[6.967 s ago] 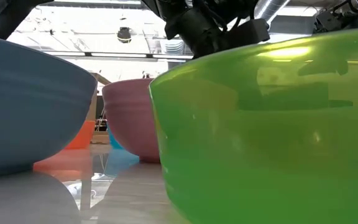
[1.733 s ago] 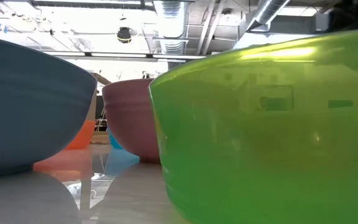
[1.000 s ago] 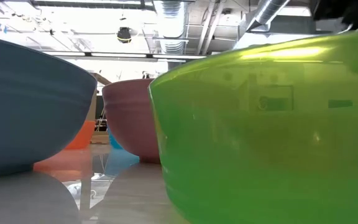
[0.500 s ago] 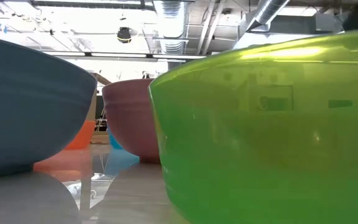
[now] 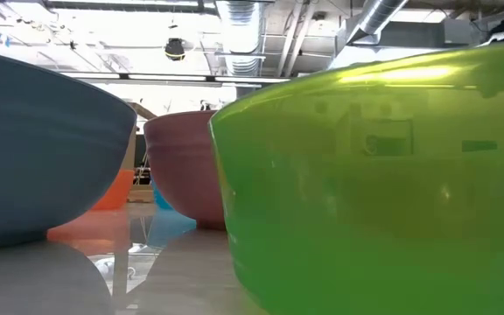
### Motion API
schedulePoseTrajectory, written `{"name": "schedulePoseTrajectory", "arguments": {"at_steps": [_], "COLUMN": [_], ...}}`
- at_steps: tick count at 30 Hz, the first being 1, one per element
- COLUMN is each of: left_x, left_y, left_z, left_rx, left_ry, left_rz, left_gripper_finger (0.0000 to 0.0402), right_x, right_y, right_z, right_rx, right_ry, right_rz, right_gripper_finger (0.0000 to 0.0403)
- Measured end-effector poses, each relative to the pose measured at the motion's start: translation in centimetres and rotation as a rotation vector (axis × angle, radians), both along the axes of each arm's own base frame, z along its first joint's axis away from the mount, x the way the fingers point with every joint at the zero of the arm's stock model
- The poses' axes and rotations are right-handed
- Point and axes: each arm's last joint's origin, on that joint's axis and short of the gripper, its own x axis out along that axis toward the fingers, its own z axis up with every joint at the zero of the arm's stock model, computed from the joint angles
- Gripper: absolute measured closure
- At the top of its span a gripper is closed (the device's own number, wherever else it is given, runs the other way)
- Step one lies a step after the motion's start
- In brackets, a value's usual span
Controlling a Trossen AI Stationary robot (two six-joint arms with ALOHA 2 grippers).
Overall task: Place and stack bowls onto a shelf
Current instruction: Stack the white bowl on top of the green bowl on the shelf
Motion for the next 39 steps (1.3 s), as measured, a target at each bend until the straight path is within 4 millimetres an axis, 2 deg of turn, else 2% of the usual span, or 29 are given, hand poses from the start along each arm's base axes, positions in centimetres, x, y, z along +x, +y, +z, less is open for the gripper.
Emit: {"name": "schedulePoseTrajectory", "arguments": {"at_steps": [1,2,7,14,21,27,30,34,39], "left_x": [0.0,0.0,0.0,0.0,0.4,3.0,4.6,7.0,9.3], "left_y": [0.0,0.1,0.3,0.5,0.5,-0.3,-0.6,-0.8,-0.6], "left_z": [0.0,0.0,0.1,0.2,0.0,-1.6,-3.1,-4.9,-6.6], "left_rx": [0.008,0.019,0.051,0.058,0.148,0.427,0.65,0.952,1.133], "left_ry": [-0.002,-0.006,-0.03,-0.065,-0.051,0.002,0.052,0.097,0.101], "left_rz": [0.007,0.019,0.098,0.197,0.127,-0.159,-0.263,-0.253,-0.24], "left_gripper_finger": [0.0194,0.0194,0.0194,0.0194,0.0194,0.0194,0.0194,0.0194,0.0194], "right_x": [0.0,0.1,0.7,1.0,1.9,3.6,4.3,5.0,6.9], "right_y": [-0.1,-0.3,-1.3,-3.7,-8.1,-13.1,-15.3,-17.6,-18.9], "right_z": [0.1,0.2,2.0,8.7,15.5,19.3,20.7,21.8,21.8], "right_rx": [0.008,0.015,-0.016,-0.243,-0.461,-0.497,-0.506,-0.513,-0.526], "right_ry": [0.003,0.002,-0.033,-0.145,-0.3,-0.418,-0.474,-0.511,-0.499], "right_rz": [-0.014,-0.042,-0.189,-0.296,-0.516,-0.653,-0.702,-0.751,-0.762], "right_gripper_finger": [0.037,0.0378,0.0377,0.0377,0.0377,0.0377,0.0377,0.0377,0.0377]}}
